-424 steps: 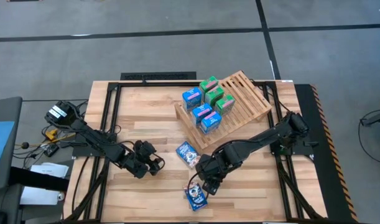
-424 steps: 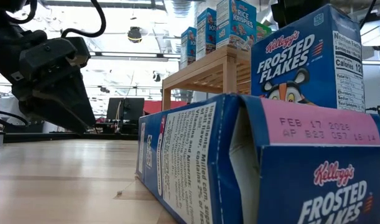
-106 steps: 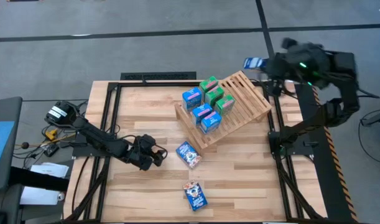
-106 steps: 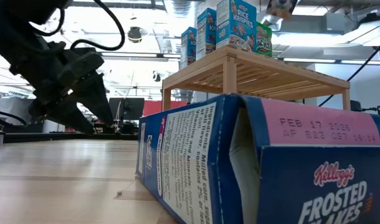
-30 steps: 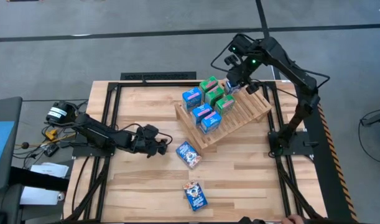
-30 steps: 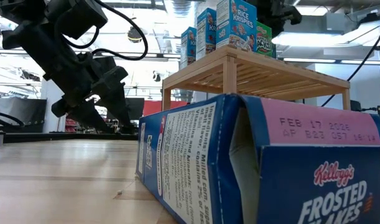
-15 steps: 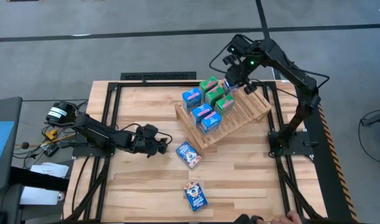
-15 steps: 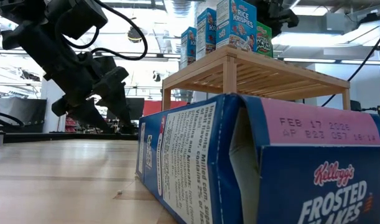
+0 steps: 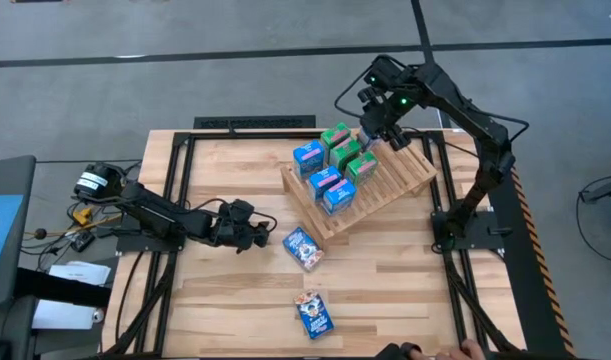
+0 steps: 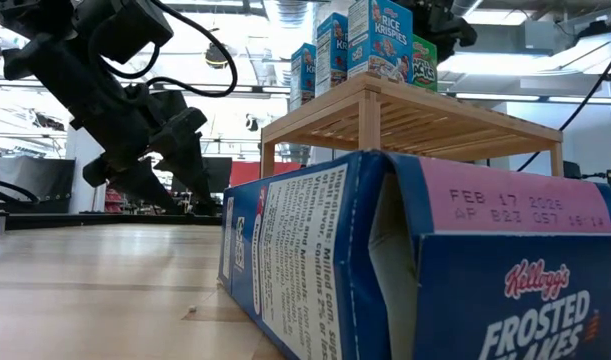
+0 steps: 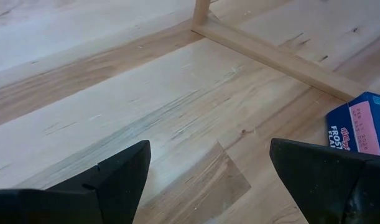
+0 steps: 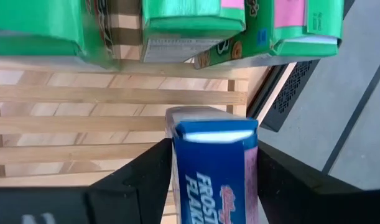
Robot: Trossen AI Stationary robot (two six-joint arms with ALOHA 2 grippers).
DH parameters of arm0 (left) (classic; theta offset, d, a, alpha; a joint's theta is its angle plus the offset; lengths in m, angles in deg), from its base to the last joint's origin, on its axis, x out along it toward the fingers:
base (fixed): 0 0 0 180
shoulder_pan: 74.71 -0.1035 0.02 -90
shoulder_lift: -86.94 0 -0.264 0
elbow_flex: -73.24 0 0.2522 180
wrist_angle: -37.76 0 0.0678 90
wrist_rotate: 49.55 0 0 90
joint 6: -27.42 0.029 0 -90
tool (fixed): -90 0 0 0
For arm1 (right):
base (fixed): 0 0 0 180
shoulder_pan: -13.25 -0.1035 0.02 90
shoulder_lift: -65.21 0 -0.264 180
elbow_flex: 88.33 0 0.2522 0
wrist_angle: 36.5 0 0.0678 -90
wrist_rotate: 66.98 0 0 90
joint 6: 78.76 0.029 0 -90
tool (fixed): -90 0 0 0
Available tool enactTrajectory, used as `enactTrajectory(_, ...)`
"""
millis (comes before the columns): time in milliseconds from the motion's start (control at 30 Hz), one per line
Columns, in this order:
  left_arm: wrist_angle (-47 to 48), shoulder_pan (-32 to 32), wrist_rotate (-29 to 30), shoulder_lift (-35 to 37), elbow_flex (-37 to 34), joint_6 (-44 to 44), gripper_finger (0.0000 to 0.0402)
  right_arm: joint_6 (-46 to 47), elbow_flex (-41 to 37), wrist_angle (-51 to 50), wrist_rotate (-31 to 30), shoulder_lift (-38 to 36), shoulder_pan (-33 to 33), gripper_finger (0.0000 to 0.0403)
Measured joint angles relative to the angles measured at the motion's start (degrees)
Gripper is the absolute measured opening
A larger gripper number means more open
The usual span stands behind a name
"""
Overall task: Stack cereal on shelf
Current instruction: Put the middle blue cereal box on the shelf
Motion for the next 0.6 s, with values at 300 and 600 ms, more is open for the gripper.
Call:
enactTrajectory(300,-0.01,0.0,0.0,0.0,0.0,0.0,0.032,5.23,0.0,1.22,-0.16,0.0,-0.37,0.0237)
enactTrajectory(600,-0.01,0.01,0.0,0.0,0.0,-0.01,0.032,6.94,0.01,1.94,-1.33,0.0,-1.25,0.0278)
